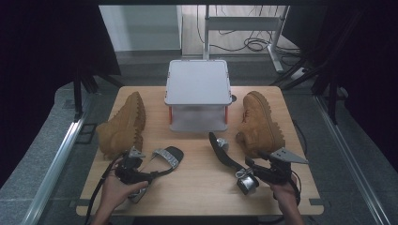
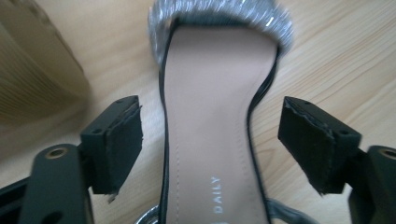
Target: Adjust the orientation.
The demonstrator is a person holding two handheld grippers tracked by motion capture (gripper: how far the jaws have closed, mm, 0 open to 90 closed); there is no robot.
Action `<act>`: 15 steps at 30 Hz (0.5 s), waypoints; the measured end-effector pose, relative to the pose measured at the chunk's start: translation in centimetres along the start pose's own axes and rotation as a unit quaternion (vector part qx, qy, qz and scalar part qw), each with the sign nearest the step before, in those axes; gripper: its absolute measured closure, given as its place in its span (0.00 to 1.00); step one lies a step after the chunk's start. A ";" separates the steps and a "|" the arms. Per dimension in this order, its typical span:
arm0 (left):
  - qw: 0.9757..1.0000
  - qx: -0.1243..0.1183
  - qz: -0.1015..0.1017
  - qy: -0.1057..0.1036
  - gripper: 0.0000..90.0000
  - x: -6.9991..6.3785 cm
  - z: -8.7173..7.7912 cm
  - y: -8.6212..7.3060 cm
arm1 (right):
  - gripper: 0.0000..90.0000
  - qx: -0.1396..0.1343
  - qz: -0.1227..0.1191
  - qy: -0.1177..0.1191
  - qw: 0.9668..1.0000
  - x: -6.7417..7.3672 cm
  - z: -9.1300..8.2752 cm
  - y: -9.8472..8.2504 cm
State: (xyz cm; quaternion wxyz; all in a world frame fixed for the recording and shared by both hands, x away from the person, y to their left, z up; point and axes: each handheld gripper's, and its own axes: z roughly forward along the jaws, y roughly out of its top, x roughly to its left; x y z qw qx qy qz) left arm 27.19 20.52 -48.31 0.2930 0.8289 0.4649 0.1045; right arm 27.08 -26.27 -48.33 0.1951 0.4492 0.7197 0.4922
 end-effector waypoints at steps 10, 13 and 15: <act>0.998 -0.050 -0.002 -0.027 0.26 0.8 -0.7 0.4 | 0.46 0.018 0.000 -0.008 1.000 -0.1 -0.2 1.1; 0.998 -0.053 0.000 -0.026 0.26 0.9 -1.0 0.3 | 0.52 0.016 -0.005 -0.007 1.000 0.2 0.0 2.0; 0.998 -0.058 -0.004 -0.026 0.26 0.9 -1.3 0.2 | 0.55 0.011 0.000 -0.010 1.000 0.4 0.2 2.6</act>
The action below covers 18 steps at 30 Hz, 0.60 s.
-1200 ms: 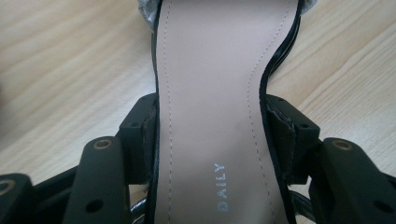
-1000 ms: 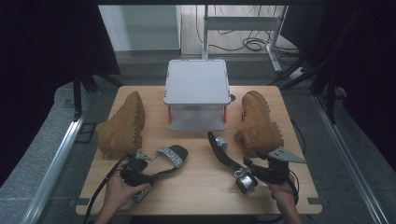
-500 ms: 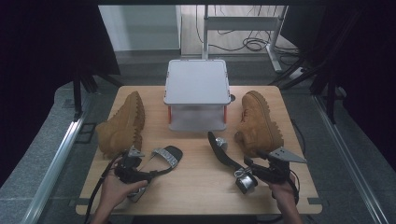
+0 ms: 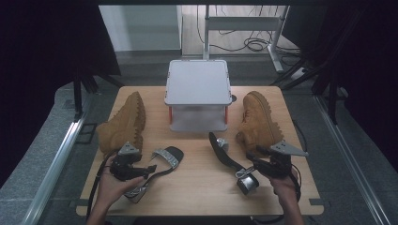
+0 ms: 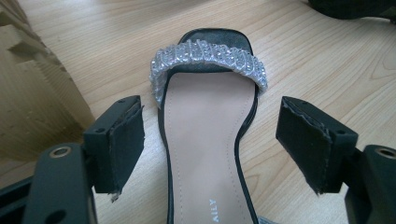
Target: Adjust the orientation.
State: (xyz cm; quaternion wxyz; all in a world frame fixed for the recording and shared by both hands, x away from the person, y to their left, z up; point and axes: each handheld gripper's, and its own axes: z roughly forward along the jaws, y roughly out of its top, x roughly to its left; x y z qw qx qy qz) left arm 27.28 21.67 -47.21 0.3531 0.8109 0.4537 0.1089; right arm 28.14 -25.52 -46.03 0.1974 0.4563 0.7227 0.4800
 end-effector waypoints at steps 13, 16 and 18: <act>0.999 -0.033 0.023 0.020 0.27 -1.2 -1.5 2.1 | 0.97 0.048 -0.065 0.054 0.995 1.0 1.5 1.9; 0.999 -0.038 0.021 0.022 0.27 -1.3 -1.7 2.4 | 0.98 0.054 -0.068 0.065 0.994 1.0 1.5 1.8; 0.999 -0.043 0.023 0.019 0.28 -1.3 -1.8 2.4 | 0.99 0.063 -0.078 0.070 0.993 1.2 1.5 1.7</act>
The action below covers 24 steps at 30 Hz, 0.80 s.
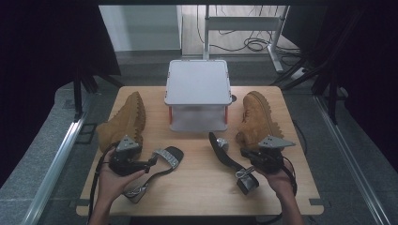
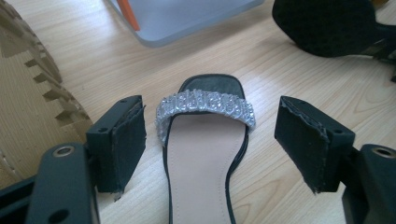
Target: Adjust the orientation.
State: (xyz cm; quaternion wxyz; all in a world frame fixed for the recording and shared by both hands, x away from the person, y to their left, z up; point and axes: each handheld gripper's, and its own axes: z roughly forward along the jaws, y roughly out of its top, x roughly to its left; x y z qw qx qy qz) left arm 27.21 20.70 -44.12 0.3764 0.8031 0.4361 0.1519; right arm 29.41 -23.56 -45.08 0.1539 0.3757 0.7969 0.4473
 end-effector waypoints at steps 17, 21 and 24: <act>1.000 0.009 0.016 -0.009 0.28 1.2 -1.2 -1.0 | 1.00 0.079 -0.016 -0.032 0.996 0.1 2.6 -1.4; 1.000 0.012 0.015 -0.007 0.28 1.3 -1.3 -1.0 | 1.00 0.102 -0.011 -0.024 0.994 -0.4 3.2 -1.9; 1.000 0.016 0.016 -0.006 0.28 1.2 -1.3 -1.0 | 1.00 0.117 -0.016 -0.008 0.993 -0.3 3.8 -2.3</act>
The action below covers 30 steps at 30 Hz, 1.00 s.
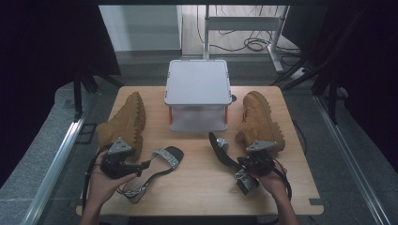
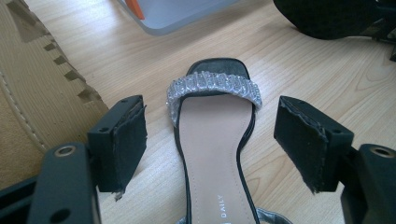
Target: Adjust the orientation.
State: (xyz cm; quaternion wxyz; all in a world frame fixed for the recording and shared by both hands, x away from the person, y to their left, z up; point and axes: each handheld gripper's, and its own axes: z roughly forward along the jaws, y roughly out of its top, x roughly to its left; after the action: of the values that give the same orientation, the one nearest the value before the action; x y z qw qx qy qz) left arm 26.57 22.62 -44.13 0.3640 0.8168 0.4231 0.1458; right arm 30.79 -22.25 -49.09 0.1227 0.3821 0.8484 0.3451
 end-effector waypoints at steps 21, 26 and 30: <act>0.999 0.034 0.012 -0.014 0.27 -0.3 1.0 -0.2 | 1.00 -0.005 -0.012 0.000 1.000 1.3 -0.5 0.1; 0.999 0.035 0.004 -0.009 0.27 0.3 0.7 -0.5 | 1.00 -0.015 -0.017 0.034 0.999 2.2 -0.5 0.4; 0.999 0.035 0.003 -0.007 0.27 0.5 0.6 -0.5 | 1.00 0.006 -0.042 0.046 0.998 4.1 0.8 0.5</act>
State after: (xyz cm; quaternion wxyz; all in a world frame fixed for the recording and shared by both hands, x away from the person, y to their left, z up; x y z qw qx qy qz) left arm 26.86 22.90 -44.98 0.3376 0.8312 0.4234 0.1261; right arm 28.67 -18.59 -49.06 0.0956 0.3303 0.8705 0.3522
